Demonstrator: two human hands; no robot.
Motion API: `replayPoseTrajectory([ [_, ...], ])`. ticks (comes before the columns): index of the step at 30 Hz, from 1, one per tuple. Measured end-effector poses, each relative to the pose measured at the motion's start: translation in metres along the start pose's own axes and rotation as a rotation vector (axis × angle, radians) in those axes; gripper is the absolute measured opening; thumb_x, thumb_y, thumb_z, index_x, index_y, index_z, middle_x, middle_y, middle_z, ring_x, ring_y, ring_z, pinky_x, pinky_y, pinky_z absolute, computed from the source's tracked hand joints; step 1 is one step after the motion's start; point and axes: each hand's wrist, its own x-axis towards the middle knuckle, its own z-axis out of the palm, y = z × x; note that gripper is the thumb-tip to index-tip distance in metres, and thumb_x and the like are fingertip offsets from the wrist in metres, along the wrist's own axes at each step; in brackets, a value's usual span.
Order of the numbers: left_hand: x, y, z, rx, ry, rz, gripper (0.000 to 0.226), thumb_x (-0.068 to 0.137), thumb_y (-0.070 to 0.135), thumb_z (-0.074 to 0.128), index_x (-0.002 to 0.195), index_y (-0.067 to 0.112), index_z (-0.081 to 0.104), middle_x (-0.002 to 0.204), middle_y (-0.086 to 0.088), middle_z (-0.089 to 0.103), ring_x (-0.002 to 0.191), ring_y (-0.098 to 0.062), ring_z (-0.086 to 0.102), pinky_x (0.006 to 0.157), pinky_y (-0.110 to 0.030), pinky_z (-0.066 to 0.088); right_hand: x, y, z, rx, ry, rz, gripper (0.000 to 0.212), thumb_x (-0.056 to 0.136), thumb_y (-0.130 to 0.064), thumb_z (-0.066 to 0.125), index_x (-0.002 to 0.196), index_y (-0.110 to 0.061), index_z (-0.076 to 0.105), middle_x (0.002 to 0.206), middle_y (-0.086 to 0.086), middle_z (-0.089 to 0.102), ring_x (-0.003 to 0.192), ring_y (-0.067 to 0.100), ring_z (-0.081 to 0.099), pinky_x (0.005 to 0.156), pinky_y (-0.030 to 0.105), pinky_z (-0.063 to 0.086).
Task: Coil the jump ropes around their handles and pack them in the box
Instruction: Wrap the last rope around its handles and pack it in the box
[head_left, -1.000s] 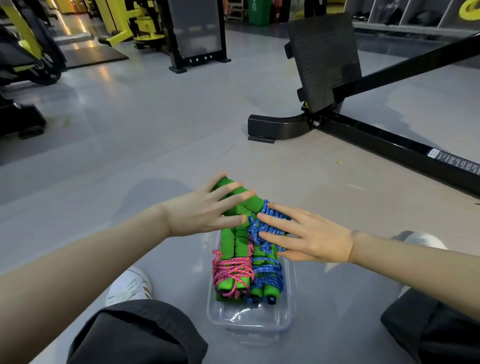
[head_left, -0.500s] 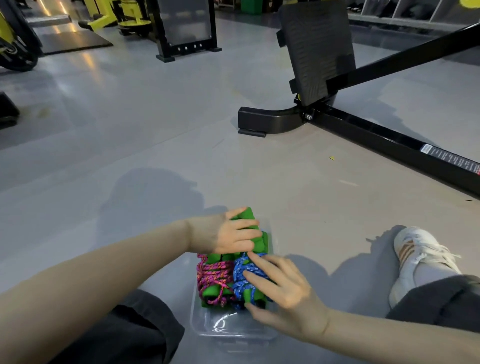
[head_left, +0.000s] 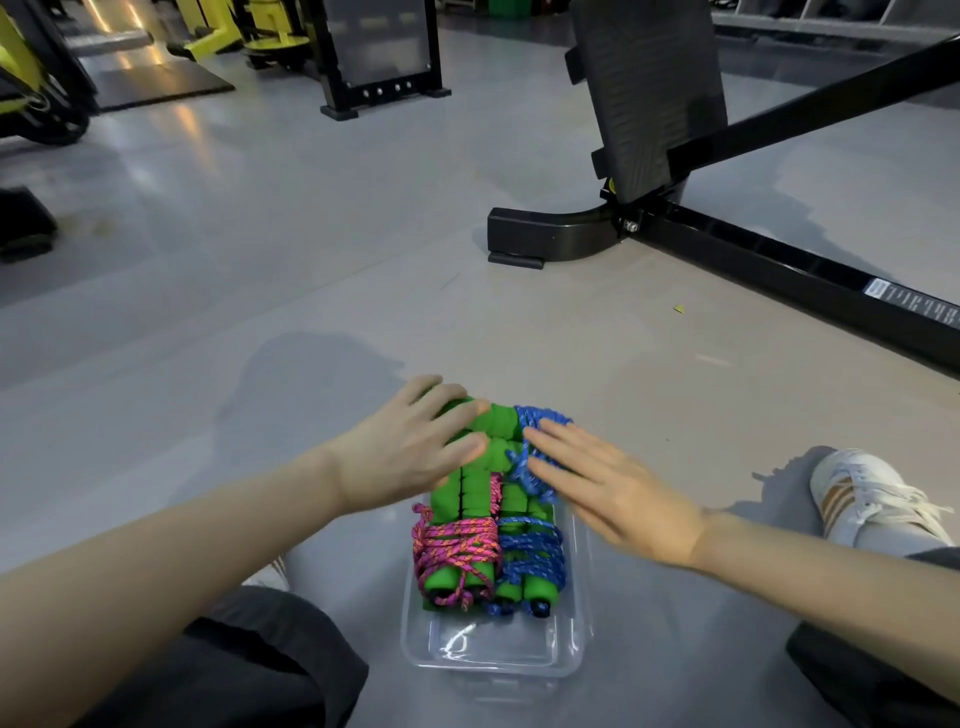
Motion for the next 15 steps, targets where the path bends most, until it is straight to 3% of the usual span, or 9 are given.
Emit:
replayPoseTrajectory([
  [3,0.008,0.029,-0.01,-0.025,0.045,-0.128,0.022,0.074,0.015,0.048,0.096,0.013,0.046,0.105,-0.016,0.065,0.094,-0.032,0.054,0.079,-0.041,0.043,-0.003,0.019,-0.005,-0.057,-0.057,0.097,0.057,0.082,-0.001,0.046,0.137,-0.011,0.036,0.147,0.007,0.034,0.134,0.03,0.031,0.106,0.043,0.029],
  [6,0.021,0.082,-0.005,-0.098,0.104,-0.351,0.016,0.077,0.005,0.054,0.091,0.012,0.047,0.091,-0.015,0.064,0.086,-0.034,0.059,0.077,-0.042,0.045,0.002,0.013,-0.005,0.151,-0.129,0.279,0.064,0.081,-0.004,0.028,0.145,-0.011,0.029,0.147,0.007,0.038,0.138,0.027,0.03,0.109,0.045,0.032],
  [10,0.029,0.148,0.011,-0.121,0.191,-0.653,0.02,0.073,0.002,0.052,0.089,0.012,0.045,0.083,-0.011,0.066,0.089,-0.032,0.052,0.075,-0.041,0.047,0.008,0.0,-0.001,0.456,-0.304,0.411,0.058,0.086,-0.008,0.023,0.142,-0.023,0.018,0.15,-0.005,0.022,0.143,0.016,0.012,0.119,0.034,0.009],
  [13,0.024,0.169,0.014,-0.119,0.131,-0.845,0.023,0.072,0.003,0.052,0.092,0.013,0.046,0.086,-0.011,0.066,0.09,-0.036,0.06,0.077,-0.042,0.054,0.015,-0.008,0.007,0.333,-0.362,0.451,0.053,0.095,-0.035,0.015,0.147,-0.025,0.02,0.157,0.0,0.015,0.145,0.02,0.005,0.118,0.036,0.001],
  [15,0.025,0.179,0.01,-0.144,0.13,-1.022,0.024,0.071,0.003,0.059,0.092,0.012,0.051,0.09,-0.01,0.065,0.094,-0.036,0.058,0.081,-0.044,0.054,0.018,-0.013,0.014,0.323,-0.325,0.499,0.072,0.09,-0.063,0.0,0.148,-0.025,0.019,0.158,0.004,0.01,0.146,0.022,0.004,0.117,0.028,0.001],
])
